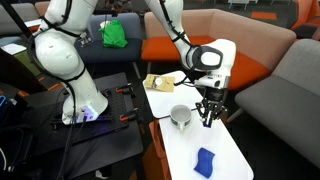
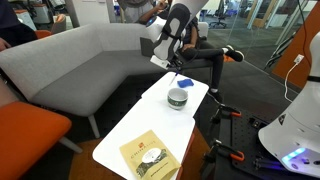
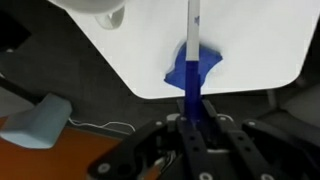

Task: Put the pen in the cup

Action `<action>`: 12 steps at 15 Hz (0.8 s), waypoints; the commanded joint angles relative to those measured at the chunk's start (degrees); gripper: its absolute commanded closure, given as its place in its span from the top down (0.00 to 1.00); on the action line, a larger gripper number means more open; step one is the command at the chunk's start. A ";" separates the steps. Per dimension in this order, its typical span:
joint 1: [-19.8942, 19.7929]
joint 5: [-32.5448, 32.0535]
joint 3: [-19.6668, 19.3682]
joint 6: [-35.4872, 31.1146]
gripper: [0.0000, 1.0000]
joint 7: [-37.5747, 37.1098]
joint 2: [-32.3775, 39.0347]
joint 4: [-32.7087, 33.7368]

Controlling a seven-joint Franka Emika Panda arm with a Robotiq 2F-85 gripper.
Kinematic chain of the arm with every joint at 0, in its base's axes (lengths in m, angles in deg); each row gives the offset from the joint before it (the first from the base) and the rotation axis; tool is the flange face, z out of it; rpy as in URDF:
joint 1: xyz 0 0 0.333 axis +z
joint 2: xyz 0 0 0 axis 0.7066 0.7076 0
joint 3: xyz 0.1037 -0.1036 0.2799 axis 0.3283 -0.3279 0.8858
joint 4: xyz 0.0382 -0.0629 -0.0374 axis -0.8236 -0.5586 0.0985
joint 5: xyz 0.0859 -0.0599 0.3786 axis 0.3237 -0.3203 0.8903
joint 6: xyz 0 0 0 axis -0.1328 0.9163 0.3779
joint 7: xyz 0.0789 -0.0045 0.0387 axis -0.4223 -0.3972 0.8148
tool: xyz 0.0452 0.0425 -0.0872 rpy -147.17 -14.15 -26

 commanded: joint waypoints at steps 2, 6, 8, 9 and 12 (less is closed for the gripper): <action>5.01 -9.55 -2.62 2.62 0.05 -10.64 -3.63 -4.76; 7.10 -13.69 0.75 8.41 0.05 -17.77 -6.68 -4.47; 7.55 -14.74 3.58 14.78 0.05 -22.29 -8.13 -3.17; 7.48 -15.25 5.14 18.87 0.05 -25.00 -9.09 -2.45; 4.64 -17.03 11.72 29.05 0.05 -31.03 -11.35 -0.59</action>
